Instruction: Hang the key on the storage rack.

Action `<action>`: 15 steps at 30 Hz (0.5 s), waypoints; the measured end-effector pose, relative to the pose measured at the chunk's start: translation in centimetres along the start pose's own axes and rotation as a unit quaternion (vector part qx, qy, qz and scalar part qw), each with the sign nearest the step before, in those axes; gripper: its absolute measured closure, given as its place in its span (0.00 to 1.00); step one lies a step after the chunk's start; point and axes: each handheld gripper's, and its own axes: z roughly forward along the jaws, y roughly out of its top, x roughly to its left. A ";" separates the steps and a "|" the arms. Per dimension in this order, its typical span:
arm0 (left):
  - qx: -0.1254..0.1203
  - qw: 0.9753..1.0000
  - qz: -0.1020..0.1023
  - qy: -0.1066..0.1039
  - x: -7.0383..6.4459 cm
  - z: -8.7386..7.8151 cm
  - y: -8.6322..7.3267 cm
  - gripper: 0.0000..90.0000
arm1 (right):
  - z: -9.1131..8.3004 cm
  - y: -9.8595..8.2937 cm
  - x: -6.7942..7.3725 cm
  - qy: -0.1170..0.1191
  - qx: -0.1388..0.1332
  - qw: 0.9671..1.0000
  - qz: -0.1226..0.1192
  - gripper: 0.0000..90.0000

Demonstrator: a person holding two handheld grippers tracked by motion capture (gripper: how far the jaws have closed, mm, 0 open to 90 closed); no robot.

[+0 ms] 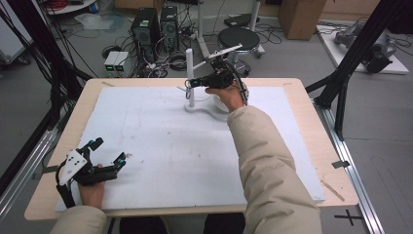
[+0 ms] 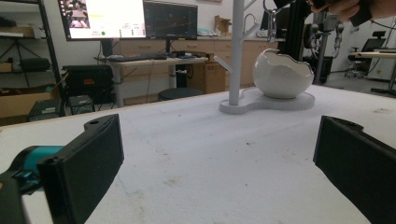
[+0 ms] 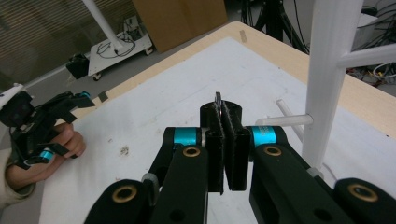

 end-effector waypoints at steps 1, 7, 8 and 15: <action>0.001 1.000 0.000 0.000 0.0 0.0 0.0 0.02 | 0.2 -0.1 -0.1 -0.006 0.004 1.000 0.003 0.99; 0.001 1.000 0.001 0.000 0.0 0.0 0.0 0.02 | 0.9 -0.4 -0.6 -0.020 0.009 1.000 0.006 0.99; 0.001 1.000 0.002 0.000 0.0 0.0 0.0 0.02 | 1.0 -0.4 -0.7 -0.019 0.010 1.000 0.007 0.99; 0.001 1.000 0.000 0.000 0.0 0.0 0.0 0.02 | 1.3 -0.6 -1.1 -0.027 0.006 1.000 0.012 0.99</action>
